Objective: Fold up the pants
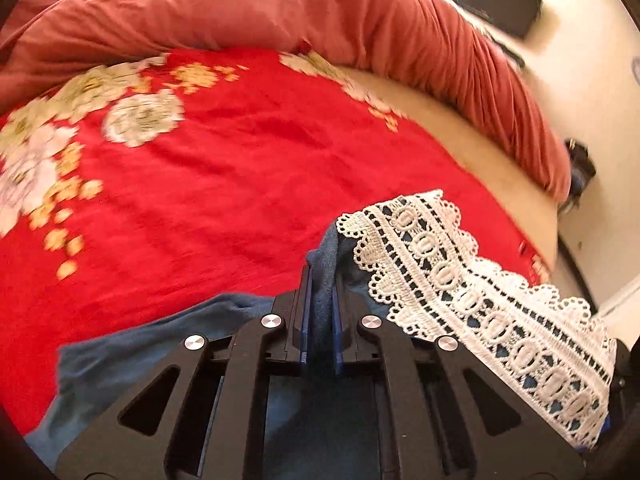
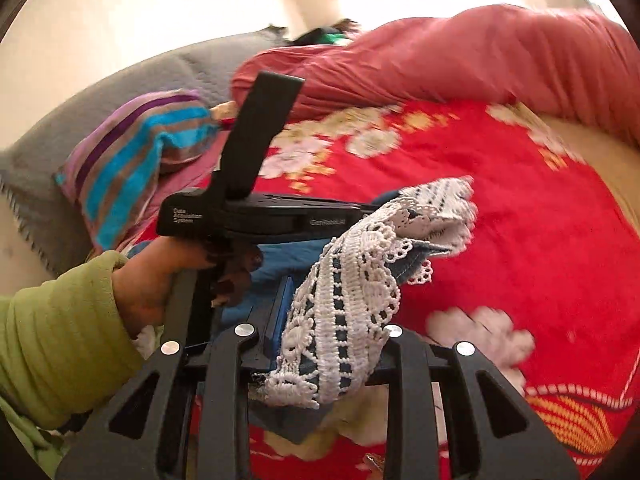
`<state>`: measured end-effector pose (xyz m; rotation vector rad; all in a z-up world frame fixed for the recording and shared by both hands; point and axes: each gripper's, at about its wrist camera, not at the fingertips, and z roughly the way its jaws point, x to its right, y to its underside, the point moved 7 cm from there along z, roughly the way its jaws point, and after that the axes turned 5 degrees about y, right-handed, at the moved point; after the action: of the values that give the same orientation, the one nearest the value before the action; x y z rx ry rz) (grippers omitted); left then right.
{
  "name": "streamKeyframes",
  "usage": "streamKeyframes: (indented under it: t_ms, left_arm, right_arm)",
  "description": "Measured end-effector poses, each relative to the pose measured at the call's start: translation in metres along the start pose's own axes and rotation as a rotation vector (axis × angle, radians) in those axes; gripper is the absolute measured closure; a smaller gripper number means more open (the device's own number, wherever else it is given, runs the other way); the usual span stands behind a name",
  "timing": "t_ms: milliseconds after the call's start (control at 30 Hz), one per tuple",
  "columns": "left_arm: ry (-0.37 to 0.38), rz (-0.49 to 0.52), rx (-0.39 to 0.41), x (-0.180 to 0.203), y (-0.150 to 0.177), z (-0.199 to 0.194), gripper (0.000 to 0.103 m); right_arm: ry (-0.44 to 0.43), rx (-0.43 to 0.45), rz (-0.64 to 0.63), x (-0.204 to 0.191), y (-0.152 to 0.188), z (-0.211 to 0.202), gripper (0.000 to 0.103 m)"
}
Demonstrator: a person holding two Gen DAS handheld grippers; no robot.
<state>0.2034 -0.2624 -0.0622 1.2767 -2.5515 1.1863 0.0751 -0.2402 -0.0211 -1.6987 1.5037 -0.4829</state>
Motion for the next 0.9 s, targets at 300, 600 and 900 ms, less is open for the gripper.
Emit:
streamKeyframes:
  t_ms: [300,600,900]
  left_arm:
    - [-0.069,-0.244,0.079,-0.084,0.046,-0.073,0.079]
    - [-0.069,-0.463,0.299,-0.132,0.111,-0.169,0.065]
    - [-0.012,-0.521,0.341,-0.145,0.123,-0.178,0.061]
  right_arm:
    - [-0.036,-0.095,-0.191,-0.076,0.007,0.045,0.078]
    - [0.031,-0.143,-0.45,-0.14,0.043,0.073,0.076]
    - [-0.058,-0.18,-0.519,-0.174,0.066,0.074,0.053]
